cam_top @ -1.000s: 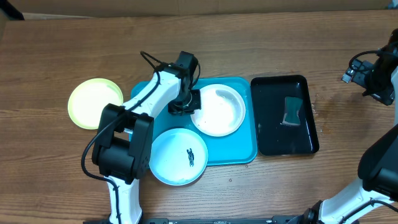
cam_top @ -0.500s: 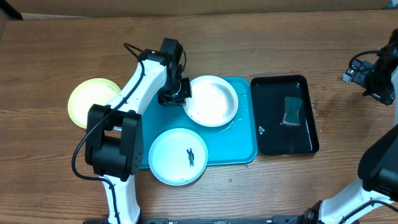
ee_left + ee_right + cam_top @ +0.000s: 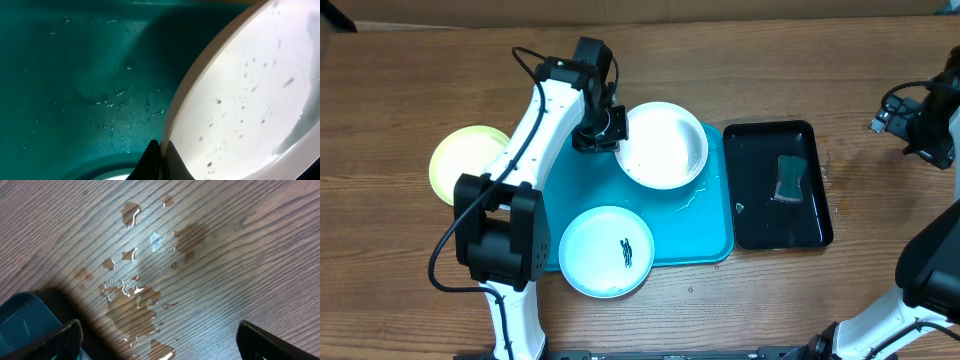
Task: Clean dirty plates on tray and stack at the side
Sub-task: 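Lift the white plate by its rim with the left gripper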
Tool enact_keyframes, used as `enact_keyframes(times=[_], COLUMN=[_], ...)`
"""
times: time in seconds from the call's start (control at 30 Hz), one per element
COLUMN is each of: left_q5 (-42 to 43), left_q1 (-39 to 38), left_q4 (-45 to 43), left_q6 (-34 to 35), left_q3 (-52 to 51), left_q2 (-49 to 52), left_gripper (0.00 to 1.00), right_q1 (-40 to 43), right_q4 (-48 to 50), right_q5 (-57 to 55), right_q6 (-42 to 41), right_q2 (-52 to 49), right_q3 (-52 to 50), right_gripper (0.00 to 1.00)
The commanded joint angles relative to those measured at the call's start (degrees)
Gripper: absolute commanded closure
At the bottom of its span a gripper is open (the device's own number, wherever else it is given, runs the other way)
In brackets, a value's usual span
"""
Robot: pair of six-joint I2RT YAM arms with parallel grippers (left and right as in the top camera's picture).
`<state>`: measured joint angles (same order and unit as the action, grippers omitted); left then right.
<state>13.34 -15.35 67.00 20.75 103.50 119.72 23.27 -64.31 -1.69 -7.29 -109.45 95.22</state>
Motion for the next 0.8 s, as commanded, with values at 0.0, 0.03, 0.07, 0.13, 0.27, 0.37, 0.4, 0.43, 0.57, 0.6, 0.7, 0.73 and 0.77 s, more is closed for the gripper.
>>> enact_keyframes(times=[0.0, 0.03, 0.07, 0.13, 0.27, 0.37, 0.4, 0.43, 0.57, 0.6, 0.7, 0.73, 0.77], left_q5=[1.31, 1.31, 1.31, 1.31, 1.11, 1.07, 1.05, 0.85, -2.97, -4.39, -9.46, -10.91, -12.52], left_q1=[-0.48, -0.87, -1.36, -2.34, -5.22, -7.85, -8.76, -9.84, -13.29, -14.03, -16.52, -17.38, -18.38], left_q4=[0.46, 0.44, 0.39, 0.2, -0.61, -1.81, -2.25, -2.95, -3.45, -3.23, -1.68, -1.22, -0.81], left_q6=[-0.96, -0.81, -0.63, 0.2, 1.11, 1.14, 1.14, 1.14, 2.45, 2.43, 2.43, 2.45, 2.43], left_q3=[3.3, 3.69, 4.15, 4.79, 5.9, 6.38, 6.56, 6.62, 8.17, 8.9, 11.96, 12.92, 13.94], left_q2=[0.15, 0.15, 0.15, 0.15, 0.15, 0.15, 0.15, 0.15, 0.15, 0.15, 0.15, 0.15, 0.15], left_gripper=[0.96, 0.96, 0.96, 0.96, 0.96, 0.96, 0.96, 0.96, 0.96, 0.96, 0.96, 0.96, 0.96], right_q1=[0.11, 0.11, 0.11, 0.11, 0.11, 0.11, 0.11, 0.11, 0.11, 0.11, 0.11, 0.11, 0.11], right_q4=[0.2, 0.2, 0.2, 0.2, 0.2, 0.2, 0.2, 0.2, 0.2, 0.2, 0.2, 0.2, 0.2], right_q5=[0.02, 0.02, 0.02, 0.02, 0.02, 0.02, 0.02, 0.02, 0.02, 0.02, 0.02, 0.02, 0.02], right_q6=[-0.17, -0.17, -0.17, -0.17, -0.17, -0.17, -0.17, -0.17, -0.17, -0.17, -0.17, -0.17, -0.17], right_q2=[0.92, 0.9, 0.9, 0.9, 0.9, 0.9, 0.9, 0.9, 0.9, 0.9, 0.9, 0.9, 0.9], right_q3=[0.37, 0.37, 0.37, 0.37, 0.37, 0.37, 0.37, 0.37, 0.37, 0.37, 0.37, 0.37, 0.37], right_gripper=[0.0, 0.0, 0.0, 0.0, 0.0, 0.0, 0.0, 0.0, 0.0, 0.0, 0.0, 0.0, 0.0])
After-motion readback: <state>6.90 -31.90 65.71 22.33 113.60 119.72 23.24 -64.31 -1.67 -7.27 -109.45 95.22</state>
